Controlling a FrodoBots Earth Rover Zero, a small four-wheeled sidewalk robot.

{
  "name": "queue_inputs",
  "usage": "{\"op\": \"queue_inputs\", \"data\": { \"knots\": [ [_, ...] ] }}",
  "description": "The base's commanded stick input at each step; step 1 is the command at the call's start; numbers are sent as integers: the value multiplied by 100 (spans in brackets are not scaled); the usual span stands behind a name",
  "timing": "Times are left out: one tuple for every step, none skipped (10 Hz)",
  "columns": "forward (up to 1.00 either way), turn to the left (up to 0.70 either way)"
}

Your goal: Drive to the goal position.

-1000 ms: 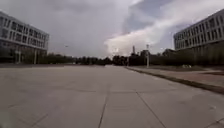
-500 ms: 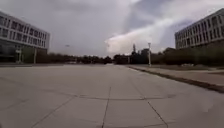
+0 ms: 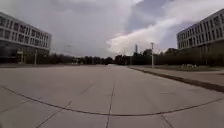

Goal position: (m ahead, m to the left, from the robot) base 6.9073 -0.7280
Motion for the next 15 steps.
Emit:
{"op": "queue_inputs", "data": {
  "knots": [
    [100, 0],
    [100, 0],
    [100, 0],
    [100, 0],
    [100, 0],
    [100, 0],
    [100, 0],
    [100, 0],
    [100, 0],
    [100, 0],
    [100, 0],
    [100, 0],
    [100, 0],
    [100, 0],
    [100, 0]
  ]
}}
